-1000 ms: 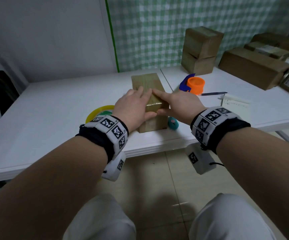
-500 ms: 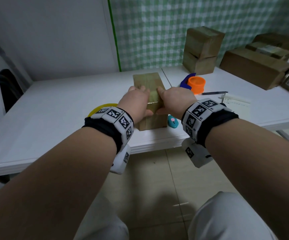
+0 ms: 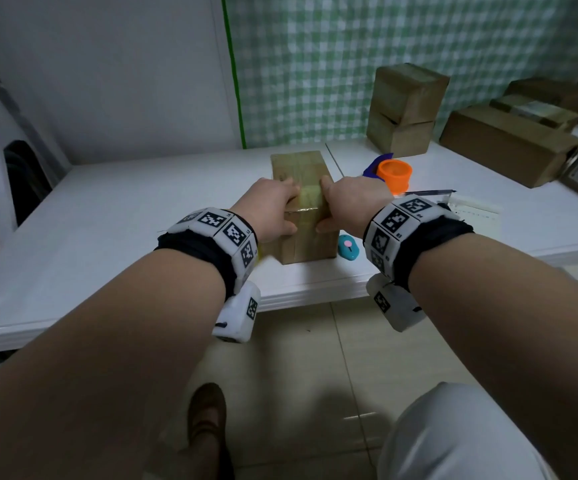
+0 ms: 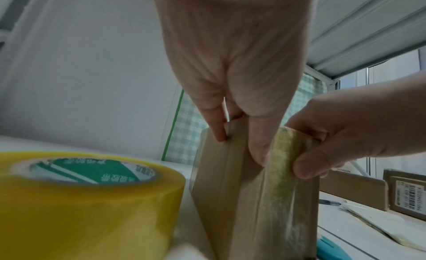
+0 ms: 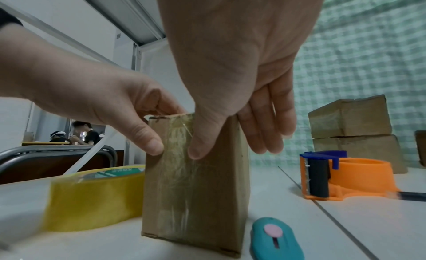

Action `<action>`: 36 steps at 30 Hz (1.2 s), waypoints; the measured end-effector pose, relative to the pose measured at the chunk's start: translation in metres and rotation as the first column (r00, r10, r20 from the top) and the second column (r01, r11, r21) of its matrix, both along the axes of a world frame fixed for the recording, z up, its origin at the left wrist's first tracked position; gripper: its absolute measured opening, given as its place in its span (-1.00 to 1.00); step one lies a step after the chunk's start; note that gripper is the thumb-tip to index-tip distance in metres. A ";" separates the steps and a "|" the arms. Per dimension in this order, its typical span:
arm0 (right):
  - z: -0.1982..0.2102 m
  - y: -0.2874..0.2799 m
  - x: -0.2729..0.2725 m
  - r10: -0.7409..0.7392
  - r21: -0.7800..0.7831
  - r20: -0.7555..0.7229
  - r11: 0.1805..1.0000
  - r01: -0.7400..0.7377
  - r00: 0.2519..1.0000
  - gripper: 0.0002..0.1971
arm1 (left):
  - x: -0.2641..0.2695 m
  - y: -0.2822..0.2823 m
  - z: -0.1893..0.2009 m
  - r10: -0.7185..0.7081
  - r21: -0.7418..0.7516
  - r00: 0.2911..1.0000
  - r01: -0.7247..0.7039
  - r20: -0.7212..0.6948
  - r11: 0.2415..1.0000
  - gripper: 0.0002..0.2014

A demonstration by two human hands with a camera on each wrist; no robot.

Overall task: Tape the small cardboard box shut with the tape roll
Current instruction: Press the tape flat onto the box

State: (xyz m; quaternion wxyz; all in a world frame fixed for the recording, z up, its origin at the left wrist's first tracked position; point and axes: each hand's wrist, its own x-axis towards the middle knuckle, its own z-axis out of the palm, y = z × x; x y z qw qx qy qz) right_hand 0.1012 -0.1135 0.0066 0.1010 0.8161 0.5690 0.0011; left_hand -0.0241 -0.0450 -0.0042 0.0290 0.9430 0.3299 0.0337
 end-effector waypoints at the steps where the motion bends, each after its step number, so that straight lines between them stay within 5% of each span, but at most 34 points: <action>1: 0.001 -0.001 -0.001 -0.012 0.000 0.002 1.000 0.012 1.000 -0.23 | -0.002 0.001 0.002 -0.004 -0.015 1.000 0.004 0.012 1.000 -0.30; 7: 0.008 0.001 -0.014 -0.061 0.060 -0.064 0.996 0.065 0.996 -0.19 | -0.027 0.011 0.015 0.057 -0.262 0.980 -0.006 0.189 0.965 -0.48; 13: 0.002 0.020 -0.028 -0.215 0.129 -0.273 0.958 0.258 0.938 0.05 | -0.049 0.031 0.023 0.147 -0.180 0.966 -0.109 0.212 0.978 -0.57; 21: -0.003 0.064 0.009 -0.159 0.362 -0.502 0.854 0.374 0.850 -0.11 | -0.018 0.077 0.023 0.238 -0.214 0.925 -0.179 0.296 0.960 -0.66; 25: 0.010 0.104 0.055 -0.159 0.438 -0.505 0.799 0.411 0.848 -0.19 | 0.010 0.101 0.019 0.249 -0.303 0.920 -0.154 0.304 0.940 -0.67; 33: -0.002 0.160 0.114 -0.292 0.459 -0.531 0.691 0.559 0.796 -0.28 | 0.044 0.130 0.009 0.251 -0.449 0.923 -0.099 0.293 0.888 -0.68; 36: -0.011 0.169 0.121 -0.330 0.395 -0.526 0.721 0.569 0.784 -0.26 | 0.049 0.133 0.006 0.251 -0.480 0.930 -0.097 0.268 0.872 -0.69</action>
